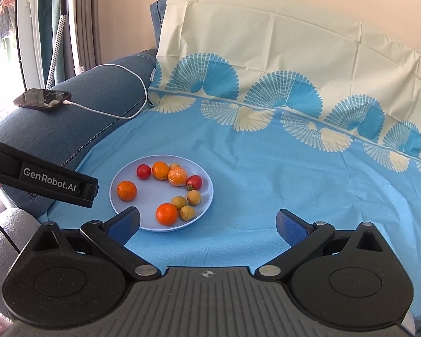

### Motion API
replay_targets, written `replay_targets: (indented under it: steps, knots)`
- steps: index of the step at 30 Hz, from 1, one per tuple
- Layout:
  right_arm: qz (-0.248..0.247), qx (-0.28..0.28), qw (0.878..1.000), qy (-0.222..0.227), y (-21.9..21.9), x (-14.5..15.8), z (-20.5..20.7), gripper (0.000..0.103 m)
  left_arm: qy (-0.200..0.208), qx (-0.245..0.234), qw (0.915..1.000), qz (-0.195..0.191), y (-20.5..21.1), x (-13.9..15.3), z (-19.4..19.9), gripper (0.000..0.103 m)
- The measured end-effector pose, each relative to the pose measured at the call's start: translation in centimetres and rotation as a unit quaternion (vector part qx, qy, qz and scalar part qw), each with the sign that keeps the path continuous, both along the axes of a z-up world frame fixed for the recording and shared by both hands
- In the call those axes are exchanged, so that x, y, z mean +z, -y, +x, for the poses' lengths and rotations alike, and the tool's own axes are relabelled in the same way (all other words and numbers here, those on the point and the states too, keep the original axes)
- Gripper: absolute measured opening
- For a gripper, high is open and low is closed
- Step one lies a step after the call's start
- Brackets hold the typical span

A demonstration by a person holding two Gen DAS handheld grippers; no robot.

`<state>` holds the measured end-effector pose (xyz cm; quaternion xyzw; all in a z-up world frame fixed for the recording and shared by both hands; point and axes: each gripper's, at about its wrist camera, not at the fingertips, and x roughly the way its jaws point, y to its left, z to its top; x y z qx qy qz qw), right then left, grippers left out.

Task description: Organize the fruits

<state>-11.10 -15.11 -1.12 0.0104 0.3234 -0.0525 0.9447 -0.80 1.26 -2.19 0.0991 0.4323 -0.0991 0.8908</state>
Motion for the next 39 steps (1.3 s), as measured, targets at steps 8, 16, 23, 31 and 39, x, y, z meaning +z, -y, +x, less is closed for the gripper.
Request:
replay_targets:
  steps: [8, 16, 23, 31, 39]
  knots:
    - [-0.001, 0.009, 1.0, 0.001, -0.35, 0.06, 0.11, 0.102, -0.005, 0.002, 1.0, 0.004, -0.06, 0.05, 0.21, 0.103]
    - [-0.001, 0.009, 1.0, -0.001, -0.33, -0.01, 0.27, 0.102, -0.005, 0.002, 1.0, 0.006, -0.17, -0.01, 0.39, 0.103]
    - [0.002, 0.003, 1.0, 0.0, -0.1, -0.11, 0.26, 0.102, -0.006, 0.002, 0.9999, 0.008, -0.16, -0.06, 0.44, 0.103]
    - [0.003, 0.003, 1.0, 0.0, -0.05, -0.13, 0.24, 0.102, -0.008, 0.003, 0.9999, 0.009, -0.16, -0.22, 0.52, 0.103]
    - [0.004, 0.001, 1.0, -0.001, 0.01, -0.15, 0.26, 0.102, -0.011, 0.003, 0.9999, 0.012, -0.25, -0.39, 0.59, 0.103]
